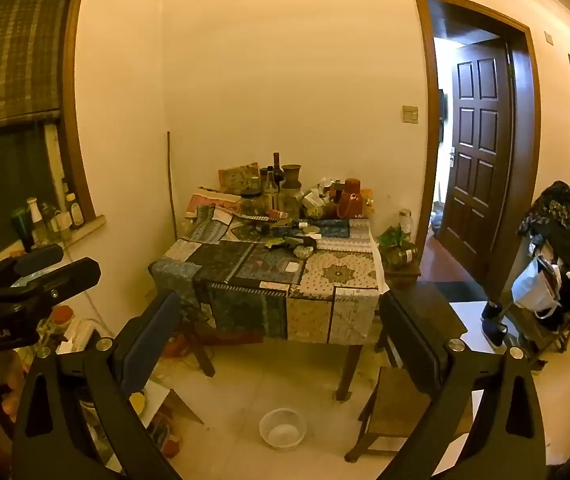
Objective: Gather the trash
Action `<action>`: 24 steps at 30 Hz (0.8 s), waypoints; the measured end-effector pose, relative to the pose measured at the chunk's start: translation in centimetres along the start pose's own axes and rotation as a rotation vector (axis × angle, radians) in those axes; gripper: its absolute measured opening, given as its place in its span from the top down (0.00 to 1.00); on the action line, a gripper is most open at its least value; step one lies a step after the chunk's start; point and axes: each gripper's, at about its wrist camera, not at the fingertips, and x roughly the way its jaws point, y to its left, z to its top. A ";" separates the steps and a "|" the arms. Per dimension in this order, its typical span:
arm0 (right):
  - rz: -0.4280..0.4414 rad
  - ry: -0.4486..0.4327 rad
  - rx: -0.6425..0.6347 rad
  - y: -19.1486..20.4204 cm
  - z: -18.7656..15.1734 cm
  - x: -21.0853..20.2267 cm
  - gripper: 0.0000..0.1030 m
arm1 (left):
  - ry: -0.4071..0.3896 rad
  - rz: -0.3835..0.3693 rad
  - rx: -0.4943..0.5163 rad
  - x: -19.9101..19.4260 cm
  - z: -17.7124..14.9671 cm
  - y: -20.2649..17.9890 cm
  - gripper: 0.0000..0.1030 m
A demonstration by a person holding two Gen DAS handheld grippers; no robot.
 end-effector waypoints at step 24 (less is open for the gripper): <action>0.010 0.017 0.018 1.6 -0.5 -0.2 0.04 | 0.033 -0.014 0.006 -1.0 -0.9 -0.2 0.01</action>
